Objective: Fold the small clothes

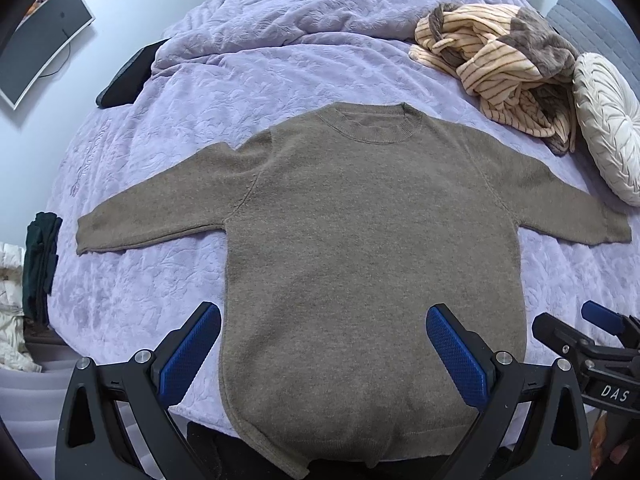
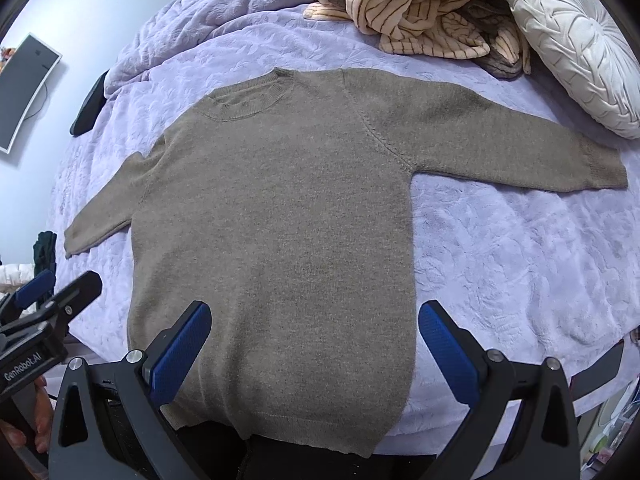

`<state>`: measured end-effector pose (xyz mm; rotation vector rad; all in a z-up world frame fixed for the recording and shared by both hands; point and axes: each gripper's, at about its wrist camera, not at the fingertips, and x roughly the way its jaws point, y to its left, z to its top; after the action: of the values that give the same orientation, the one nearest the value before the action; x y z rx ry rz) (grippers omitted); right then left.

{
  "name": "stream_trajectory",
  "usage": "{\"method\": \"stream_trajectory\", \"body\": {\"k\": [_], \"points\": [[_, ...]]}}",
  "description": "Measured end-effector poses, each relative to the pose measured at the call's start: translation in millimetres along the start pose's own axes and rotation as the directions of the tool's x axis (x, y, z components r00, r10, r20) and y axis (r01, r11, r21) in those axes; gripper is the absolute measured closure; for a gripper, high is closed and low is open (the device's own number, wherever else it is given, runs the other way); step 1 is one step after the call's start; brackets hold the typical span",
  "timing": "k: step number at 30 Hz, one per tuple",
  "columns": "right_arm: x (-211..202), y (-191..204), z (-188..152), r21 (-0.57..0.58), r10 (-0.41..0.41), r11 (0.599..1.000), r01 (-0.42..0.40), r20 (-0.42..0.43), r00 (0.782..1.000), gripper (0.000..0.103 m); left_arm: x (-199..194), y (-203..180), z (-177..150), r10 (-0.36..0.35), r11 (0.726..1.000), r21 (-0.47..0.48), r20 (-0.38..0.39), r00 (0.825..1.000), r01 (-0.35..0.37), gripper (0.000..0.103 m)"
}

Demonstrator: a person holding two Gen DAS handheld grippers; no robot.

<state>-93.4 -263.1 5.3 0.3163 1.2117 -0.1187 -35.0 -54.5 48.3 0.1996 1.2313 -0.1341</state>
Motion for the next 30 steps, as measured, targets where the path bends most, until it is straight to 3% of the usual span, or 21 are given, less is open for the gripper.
{"method": "stream_trajectory", "body": {"k": [10,17,30], "points": [[-1,15,4,-0.018,0.042,0.999,-0.042,-0.040,0.998,0.000,3,11,0,-0.019,0.999,-0.043,0.001,1.000,0.019,0.000],[1,20,5,-0.043,0.002,0.999,-0.004,-0.053,0.999,0.000,9,12,0,-0.031,0.998,-0.055,-0.019,0.999,0.030,0.000],[8,25,11,-0.056,0.016,0.998,-0.020,-0.075,0.997,0.000,16,14,2,-0.031,0.998,-0.063,-0.036,0.999,0.029,0.000]]}}
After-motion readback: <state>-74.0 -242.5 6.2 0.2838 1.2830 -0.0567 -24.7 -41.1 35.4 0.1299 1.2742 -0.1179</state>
